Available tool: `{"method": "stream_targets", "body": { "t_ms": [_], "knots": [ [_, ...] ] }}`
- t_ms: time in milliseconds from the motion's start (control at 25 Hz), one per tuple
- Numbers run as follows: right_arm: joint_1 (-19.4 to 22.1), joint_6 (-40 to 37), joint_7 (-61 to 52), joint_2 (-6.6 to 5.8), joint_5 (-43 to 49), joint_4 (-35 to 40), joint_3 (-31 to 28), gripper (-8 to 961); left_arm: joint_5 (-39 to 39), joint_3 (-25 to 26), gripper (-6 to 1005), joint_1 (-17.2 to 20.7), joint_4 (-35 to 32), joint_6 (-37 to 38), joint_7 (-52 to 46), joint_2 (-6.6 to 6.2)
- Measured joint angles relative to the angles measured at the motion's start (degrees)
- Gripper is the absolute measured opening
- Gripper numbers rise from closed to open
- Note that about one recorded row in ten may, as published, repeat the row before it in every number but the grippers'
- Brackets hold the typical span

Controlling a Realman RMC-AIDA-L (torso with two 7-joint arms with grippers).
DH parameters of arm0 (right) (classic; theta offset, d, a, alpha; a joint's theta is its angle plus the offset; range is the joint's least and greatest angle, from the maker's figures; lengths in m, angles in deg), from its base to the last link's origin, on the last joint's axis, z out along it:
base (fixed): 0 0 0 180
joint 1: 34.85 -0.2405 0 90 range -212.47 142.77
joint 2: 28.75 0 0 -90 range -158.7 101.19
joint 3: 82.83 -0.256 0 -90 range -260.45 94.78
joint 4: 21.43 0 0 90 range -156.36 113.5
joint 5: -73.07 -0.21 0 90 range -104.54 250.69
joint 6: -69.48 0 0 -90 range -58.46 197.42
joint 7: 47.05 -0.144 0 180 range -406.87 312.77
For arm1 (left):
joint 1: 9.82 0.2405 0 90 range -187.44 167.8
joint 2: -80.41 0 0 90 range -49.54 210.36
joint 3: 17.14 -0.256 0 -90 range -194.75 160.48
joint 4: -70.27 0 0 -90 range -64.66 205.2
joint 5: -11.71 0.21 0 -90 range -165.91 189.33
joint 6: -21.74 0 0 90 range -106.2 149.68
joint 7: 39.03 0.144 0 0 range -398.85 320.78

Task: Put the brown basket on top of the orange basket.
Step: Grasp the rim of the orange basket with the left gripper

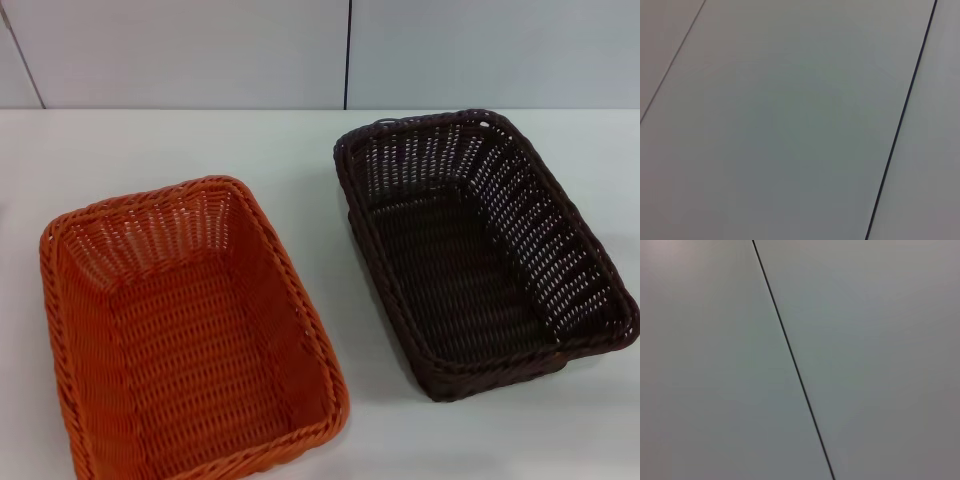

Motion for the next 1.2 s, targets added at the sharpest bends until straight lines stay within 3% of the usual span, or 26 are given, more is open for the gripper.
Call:
{"method": "stream_targets", "body": {
  "t_ms": [240, 360, 400, 480, 520, 560, 640, 840, 880, 1040, 1080, 1120, 1160, 1200],
  "knots": [
    [0.5, 0.0, 0.0, 0.05, 0.0, -0.3, -2.0, 815, 0.0, -0.3, 765, 1.0, 1.4, 0.1, -2.0, -0.20],
    [0.5, 0.0, -0.1, 0.05, 0.0, -0.5, -2.3, 815, 0.0, -3.5, 763, 3.1, 6.6, -0.1, -7.8, -2.81],
    [0.6, 0.0, -0.1, 0.01, 0.0, -0.5, -2.3, 815, 0.0, -3.5, 763, 3.1, 6.6, -0.1, -7.8, -2.81],
    [0.6, 0.0, -0.1, -0.05, 0.0, -0.8, -2.4, 815, 0.0, -7.6, 761, 4.8, 11.9, -2.3, -8.8, -6.16],
    [0.6, 0.1, -0.1, -0.07, 0.0, -0.8, -2.4, 815, 0.0, -8.5, 761, 5.5, 13.4, -3.5, -8.4, -7.08],
    [0.6, 0.1, -0.1, -0.09, 0.0, -0.8, -2.4, 815, 0.0, -8.5, 760, 5.5, 13.4, -3.5, -8.4, -7.08],
    [0.6, 0.1, -0.1, -0.09, 0.0, -0.9, -2.4, 816, 0.0, -10.1, 759, 8.4, 19.0, -8.9, -5.6, -9.24],
    [0.2, 0.1, 0.1, -0.24, 0.0, -1.2, -2.3, 816, 0.0, -10.4, 755, 13.5, 28.5, -17.0, -4.5, -10.74],
    [0.0, 0.0, 0.1, -0.28, 0.0, -1.2, -2.3, 816, 0.0, -10.2, 755, 16.2, 36.6, -26.8, -3.2, -11.60],
    [-0.2, 0.0, 0.2, -0.30, 0.0, -1.2, -2.3, 816, 0.0, -10.2, 752, 17.4, 42.9, -35.0, -0.2, -11.96],
    [-0.4, 0.0, 0.2, -0.30, 0.0, -1.2, -2.3, 815, 0.0, -10.2, 751, 18.0, 46.8, -40.9, 2.4, -11.98],
    [-0.5, 0.0, 0.2, -0.29, 0.0, -1.2, -2.3, 815, -0.1, -9.5, 751, 18.0, 55.5, -56.0, 10.5, -10.00],
    [-0.5, 0.0, 0.2, -0.29, 0.0, -1.2, -2.3, 815, -0.1, -9.5, 750, 18.0, 55.5, -56.0, 10.5, -10.00],
    [-0.6, 0.0, 0.2, -0.30, 0.0, -1.2, -2.3, 815, -0.1, -7.5, 749, 17.1, 62.1, -69.3, 17.0, -6.47]
  ]
}}
